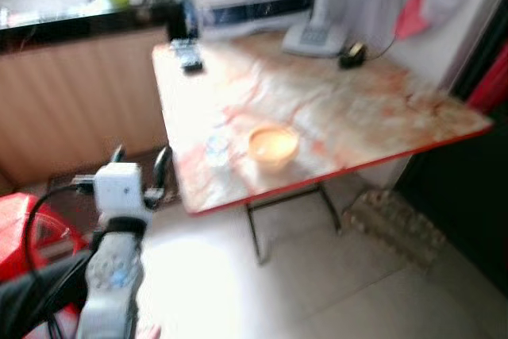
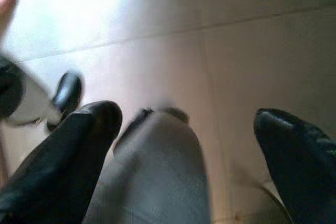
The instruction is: Restocking fridge
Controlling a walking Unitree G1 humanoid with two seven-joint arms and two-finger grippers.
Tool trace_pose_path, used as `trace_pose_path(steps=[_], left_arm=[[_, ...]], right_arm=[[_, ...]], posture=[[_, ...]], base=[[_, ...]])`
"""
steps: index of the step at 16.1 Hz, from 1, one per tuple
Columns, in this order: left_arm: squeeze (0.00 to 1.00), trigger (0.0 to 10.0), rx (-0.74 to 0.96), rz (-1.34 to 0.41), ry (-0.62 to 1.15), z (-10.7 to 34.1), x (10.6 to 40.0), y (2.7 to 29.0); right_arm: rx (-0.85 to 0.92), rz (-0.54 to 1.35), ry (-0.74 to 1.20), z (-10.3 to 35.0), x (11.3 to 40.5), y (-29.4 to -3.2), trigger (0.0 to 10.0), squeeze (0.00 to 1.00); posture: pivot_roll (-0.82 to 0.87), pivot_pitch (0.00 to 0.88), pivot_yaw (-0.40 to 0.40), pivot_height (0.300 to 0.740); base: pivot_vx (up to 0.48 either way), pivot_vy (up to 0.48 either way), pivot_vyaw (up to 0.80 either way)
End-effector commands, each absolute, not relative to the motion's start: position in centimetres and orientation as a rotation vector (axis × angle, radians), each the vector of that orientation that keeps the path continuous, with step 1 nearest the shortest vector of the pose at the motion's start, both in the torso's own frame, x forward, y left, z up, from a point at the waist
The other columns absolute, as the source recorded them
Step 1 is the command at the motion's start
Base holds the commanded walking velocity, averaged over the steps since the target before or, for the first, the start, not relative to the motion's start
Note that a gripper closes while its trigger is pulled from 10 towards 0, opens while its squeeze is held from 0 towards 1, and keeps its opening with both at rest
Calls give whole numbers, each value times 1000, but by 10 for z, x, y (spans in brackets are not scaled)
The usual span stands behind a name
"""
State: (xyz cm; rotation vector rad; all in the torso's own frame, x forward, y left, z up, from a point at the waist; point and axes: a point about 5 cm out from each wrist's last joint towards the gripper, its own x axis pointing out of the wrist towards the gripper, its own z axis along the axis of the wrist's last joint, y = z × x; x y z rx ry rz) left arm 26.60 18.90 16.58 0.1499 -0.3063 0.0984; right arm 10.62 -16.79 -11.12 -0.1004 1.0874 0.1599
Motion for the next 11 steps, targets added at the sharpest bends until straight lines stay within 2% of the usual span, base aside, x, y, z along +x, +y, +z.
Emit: trace_pose_path(steps=[1, 11], left_arm=[[0, 10000, 135, 69, -291, 165, 266, 182], [0, 10000, 139, 74, -300, 173, 265, 179]], right_arm=[[-77, 90, 1209, -119, 72, -179, 10000, 0], [-58, 75, 1189, -118, 73, -180, 10000, 0]], posture=[[144, 0, 2, 740], [168, 0, -9, 740]], base=[[330, 0, 0], [332, 0, 0]])
